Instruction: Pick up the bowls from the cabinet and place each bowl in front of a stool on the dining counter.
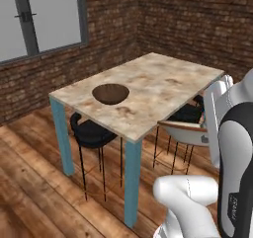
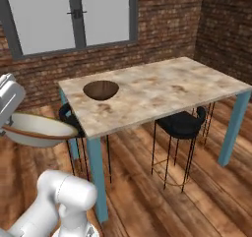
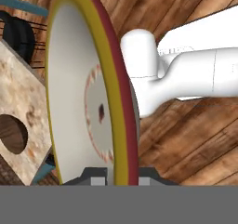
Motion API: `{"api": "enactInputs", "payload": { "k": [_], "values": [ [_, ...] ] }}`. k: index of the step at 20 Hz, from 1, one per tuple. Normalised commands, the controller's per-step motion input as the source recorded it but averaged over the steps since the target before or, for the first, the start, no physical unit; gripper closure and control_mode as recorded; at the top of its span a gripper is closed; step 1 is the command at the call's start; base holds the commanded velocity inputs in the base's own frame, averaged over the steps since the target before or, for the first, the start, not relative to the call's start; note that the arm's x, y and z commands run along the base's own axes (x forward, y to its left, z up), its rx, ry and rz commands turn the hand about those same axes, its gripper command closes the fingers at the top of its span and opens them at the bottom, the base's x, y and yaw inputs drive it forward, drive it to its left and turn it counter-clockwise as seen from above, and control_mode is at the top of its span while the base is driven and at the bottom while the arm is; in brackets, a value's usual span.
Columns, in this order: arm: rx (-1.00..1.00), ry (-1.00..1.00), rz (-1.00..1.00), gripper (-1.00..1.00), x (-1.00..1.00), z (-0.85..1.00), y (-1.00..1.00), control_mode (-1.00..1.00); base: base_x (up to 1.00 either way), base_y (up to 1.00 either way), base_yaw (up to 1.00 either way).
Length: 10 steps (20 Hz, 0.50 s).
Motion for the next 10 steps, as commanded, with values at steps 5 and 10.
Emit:
{"api": "enactInputs", "payload": {
  "k": [5,10],
  "values": [
    [0.00,0.00,0.00,1.00,0.00,0.00,0.00,1.00,0.00,-1.00,0.50],
    [0.00,0.00,0.00,1.00,0.00,0.00,0.00,1.00,0.01,-1.00,0.47]
  ]
}}
